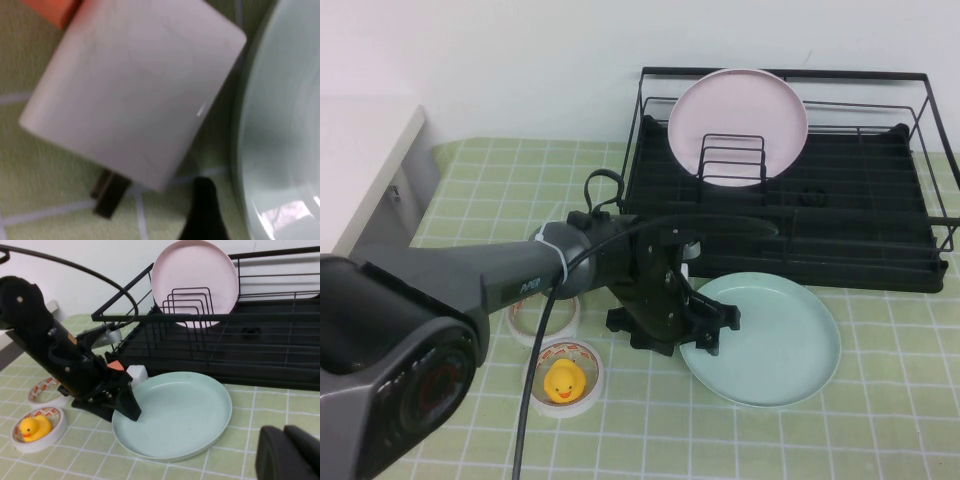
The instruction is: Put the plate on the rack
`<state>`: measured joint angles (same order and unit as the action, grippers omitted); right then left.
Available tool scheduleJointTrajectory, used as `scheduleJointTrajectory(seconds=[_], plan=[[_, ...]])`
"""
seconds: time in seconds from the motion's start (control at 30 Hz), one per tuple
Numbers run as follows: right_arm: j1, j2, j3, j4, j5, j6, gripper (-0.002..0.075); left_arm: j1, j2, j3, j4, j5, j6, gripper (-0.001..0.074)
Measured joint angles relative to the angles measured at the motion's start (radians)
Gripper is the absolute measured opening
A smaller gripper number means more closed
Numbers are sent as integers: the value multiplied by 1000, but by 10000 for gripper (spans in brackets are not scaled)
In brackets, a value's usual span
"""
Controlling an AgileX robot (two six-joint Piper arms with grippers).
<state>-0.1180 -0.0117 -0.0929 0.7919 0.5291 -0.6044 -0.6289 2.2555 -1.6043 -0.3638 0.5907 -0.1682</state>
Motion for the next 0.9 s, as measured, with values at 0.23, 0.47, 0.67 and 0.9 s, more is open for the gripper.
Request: scheduleJointTrajectory(seconds=[0.23,0.47,0.67,0.9], plan=[[0,0,0,0,4,0,9,0,11,-6,6,-7,-15,300],[0,0,0,2,5,-9,9,2,16,-6,-7,-6,-18,26],[0,0,0,5,5,-9,9,2,2,-4,-93,73,79,5],[0,0,0,20,5,-9,9,39,-52,-4,-397,127,353,2]])
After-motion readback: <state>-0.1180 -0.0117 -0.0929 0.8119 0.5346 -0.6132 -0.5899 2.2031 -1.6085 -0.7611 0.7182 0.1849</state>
